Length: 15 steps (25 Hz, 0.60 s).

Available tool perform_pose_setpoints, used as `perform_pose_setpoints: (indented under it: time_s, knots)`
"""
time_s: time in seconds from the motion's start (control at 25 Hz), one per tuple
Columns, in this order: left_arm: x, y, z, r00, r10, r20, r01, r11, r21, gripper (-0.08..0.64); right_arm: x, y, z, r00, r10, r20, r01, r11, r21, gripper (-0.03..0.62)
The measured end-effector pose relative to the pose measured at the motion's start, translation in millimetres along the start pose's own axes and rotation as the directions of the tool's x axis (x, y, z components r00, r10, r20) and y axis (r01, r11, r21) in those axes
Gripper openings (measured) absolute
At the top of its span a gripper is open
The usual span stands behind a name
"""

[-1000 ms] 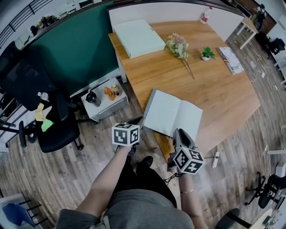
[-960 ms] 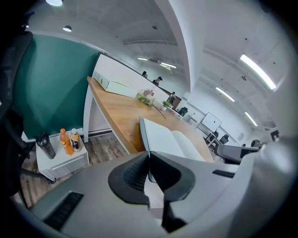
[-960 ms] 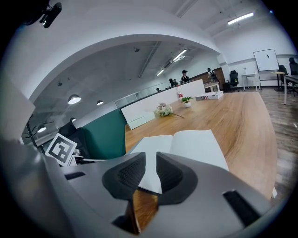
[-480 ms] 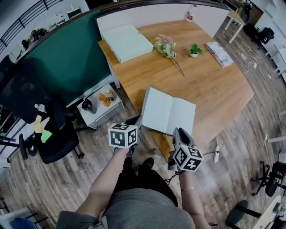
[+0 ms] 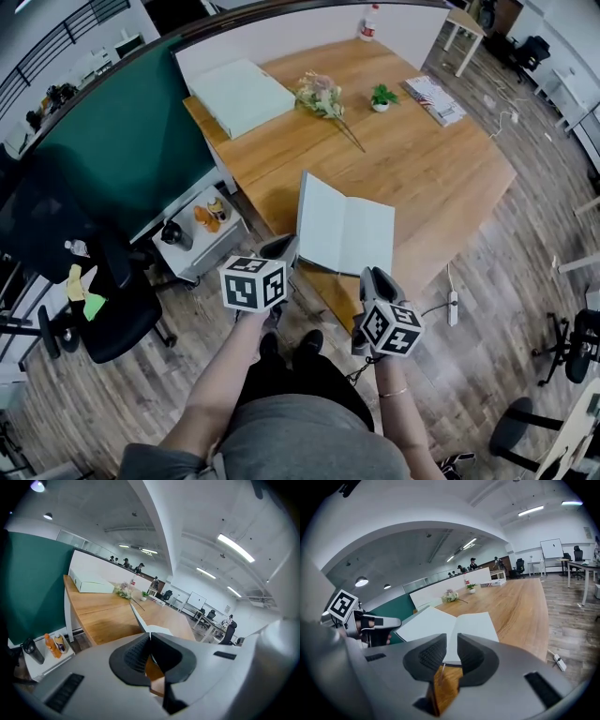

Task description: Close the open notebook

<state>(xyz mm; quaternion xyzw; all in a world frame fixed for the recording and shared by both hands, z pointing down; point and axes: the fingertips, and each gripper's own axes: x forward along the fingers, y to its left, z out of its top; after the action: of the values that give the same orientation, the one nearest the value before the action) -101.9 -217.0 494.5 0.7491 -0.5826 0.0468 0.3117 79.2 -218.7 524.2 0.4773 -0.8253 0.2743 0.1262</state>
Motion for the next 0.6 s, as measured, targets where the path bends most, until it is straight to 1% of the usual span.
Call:
perform_pose_setpoints:
  time_s: [0.28, 0.6]
  knots:
    - [4, -28, 13, 0.997, -0.074, 0.017, 0.073, 0.997, 0.037, 0.028, -14, -13, -4, 0.999, -0.05, 0.015, 0.05, 0.999, 0.021, 0.075]
    - [15, -59, 19, 0.989, -0.146, 0.009, 0.145, 0.986, 0.08, 0.028, -29, -28, -2, 0.994, -0.099, 0.037, 0.098, 0.994, 0.044, 0.074]
